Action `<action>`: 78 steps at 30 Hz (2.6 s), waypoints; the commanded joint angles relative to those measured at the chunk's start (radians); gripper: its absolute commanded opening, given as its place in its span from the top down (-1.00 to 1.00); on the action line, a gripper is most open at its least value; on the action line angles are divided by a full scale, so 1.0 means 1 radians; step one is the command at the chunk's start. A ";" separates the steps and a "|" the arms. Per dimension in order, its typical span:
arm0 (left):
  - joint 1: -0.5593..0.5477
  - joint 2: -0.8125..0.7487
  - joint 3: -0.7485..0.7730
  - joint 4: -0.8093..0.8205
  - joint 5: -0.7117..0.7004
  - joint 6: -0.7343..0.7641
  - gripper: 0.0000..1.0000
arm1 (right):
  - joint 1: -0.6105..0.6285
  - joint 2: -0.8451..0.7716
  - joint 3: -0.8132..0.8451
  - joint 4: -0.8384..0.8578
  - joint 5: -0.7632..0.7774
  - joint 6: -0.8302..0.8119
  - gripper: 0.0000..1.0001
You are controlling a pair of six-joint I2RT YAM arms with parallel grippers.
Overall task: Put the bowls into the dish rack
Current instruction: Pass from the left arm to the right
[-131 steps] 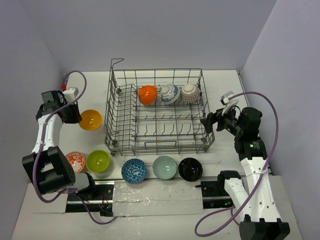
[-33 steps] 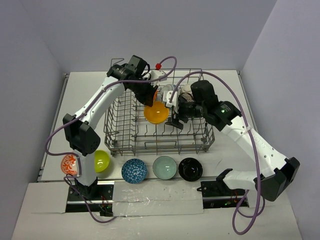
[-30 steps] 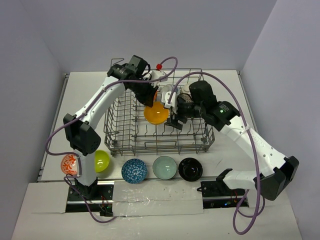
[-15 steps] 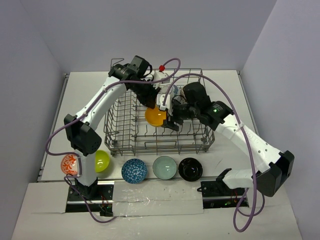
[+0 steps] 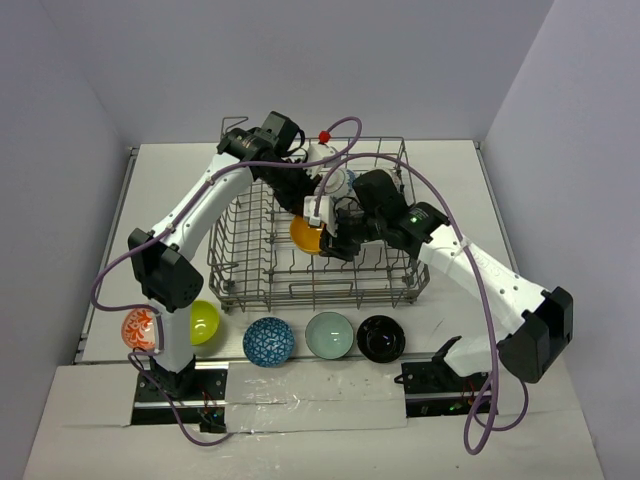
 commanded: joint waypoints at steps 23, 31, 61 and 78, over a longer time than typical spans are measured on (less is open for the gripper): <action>-0.007 -0.017 0.009 0.000 0.023 0.039 1.00 | 0.009 0.039 0.026 0.014 0.014 0.005 1.00; -0.007 -0.049 -0.046 0.104 -0.025 -0.021 1.00 | 0.012 0.068 0.080 0.002 0.033 0.057 1.00; -0.027 -0.049 -0.003 0.239 -0.230 -0.232 0.41 | 0.018 0.160 0.222 -0.095 0.045 0.039 1.00; -0.027 -0.063 0.055 0.271 -0.427 -0.254 0.06 | 0.018 0.153 0.189 -0.053 0.054 0.072 1.00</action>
